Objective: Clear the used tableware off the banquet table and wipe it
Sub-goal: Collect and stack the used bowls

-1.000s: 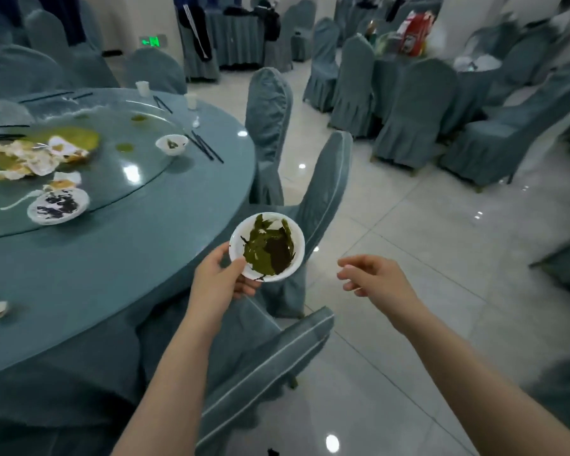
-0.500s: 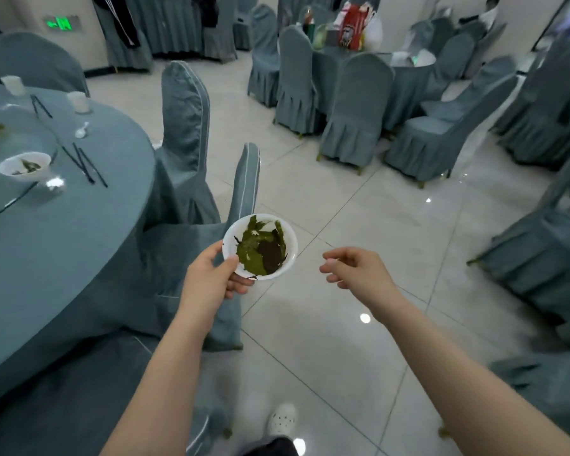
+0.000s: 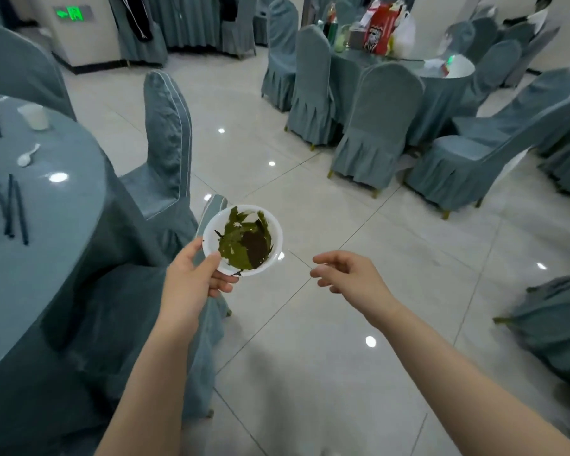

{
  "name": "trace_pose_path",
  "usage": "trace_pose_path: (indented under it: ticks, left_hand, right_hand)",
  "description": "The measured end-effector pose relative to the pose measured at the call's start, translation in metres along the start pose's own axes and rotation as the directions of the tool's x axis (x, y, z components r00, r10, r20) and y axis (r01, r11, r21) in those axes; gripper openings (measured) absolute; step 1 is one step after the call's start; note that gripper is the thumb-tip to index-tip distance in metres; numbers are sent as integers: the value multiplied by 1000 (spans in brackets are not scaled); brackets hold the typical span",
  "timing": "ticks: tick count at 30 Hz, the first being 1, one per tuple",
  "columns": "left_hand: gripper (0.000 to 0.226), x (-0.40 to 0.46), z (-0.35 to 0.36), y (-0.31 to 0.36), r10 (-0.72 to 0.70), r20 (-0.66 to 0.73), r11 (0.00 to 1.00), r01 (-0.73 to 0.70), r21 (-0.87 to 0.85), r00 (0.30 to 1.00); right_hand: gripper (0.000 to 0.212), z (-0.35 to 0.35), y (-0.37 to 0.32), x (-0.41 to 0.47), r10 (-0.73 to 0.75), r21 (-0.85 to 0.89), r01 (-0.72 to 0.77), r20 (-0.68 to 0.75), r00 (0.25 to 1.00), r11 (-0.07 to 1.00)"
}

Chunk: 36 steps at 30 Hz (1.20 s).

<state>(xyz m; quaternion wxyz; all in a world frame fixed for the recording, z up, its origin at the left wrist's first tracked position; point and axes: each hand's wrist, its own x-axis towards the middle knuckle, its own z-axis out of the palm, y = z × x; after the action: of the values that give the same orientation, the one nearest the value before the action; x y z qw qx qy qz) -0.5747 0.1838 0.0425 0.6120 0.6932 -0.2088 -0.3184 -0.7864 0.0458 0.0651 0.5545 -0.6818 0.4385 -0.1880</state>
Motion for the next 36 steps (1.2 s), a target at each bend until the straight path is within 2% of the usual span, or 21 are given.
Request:
trace_pose_path:
  ticks: [6, 13, 16, 20, 24, 28, 33, 36]
  left_hand:
    - [38, 86, 58, 26, -14, -182, 1000, 13, -7, 983]
    - [31, 155, 86, 52, -33, -422, 999, 11, -53, 906]
    - [31, 182, 76, 54, -81, -521, 992, 20, -122, 850]
    - [31, 229, 51, 52, -93, -652, 983, -36, -182, 753]
    - [33, 289, 19, 59, -93, -704, 980, -60, -189, 704]
    - [37, 335, -7, 72, -119, -766, 971, -88, -224, 632]
    - [37, 379, -30, 87, -138, -825, 974, -75, -213, 548]
    - [39, 408, -41, 88, -145, -871, 975, -81, -206, 470]
  right_hand:
    - [15, -58, -21, 137, -105, -11, 107, 103, 989, 994]
    - [15, -73, -70, 285, -184, 11, 189, 291, 939, 982]
    - [14, -50, -91, 336, -193, 26, 199, 392, 899, 980]
    - [14, -9, -118, 403, -224, 1, 261, 516, 826, 965]
    - [15, 28, -151, 468, -235, 6, 274, 531, 814, 962]
    - [15, 63, -190, 522, -271, -31, 363, 609, 746, 931]
    - [14, 116, -222, 579, -277, 6, 380, 693, 665, 925]
    - [11, 159, -236, 620, -282, 38, 385, 747, 602, 922]
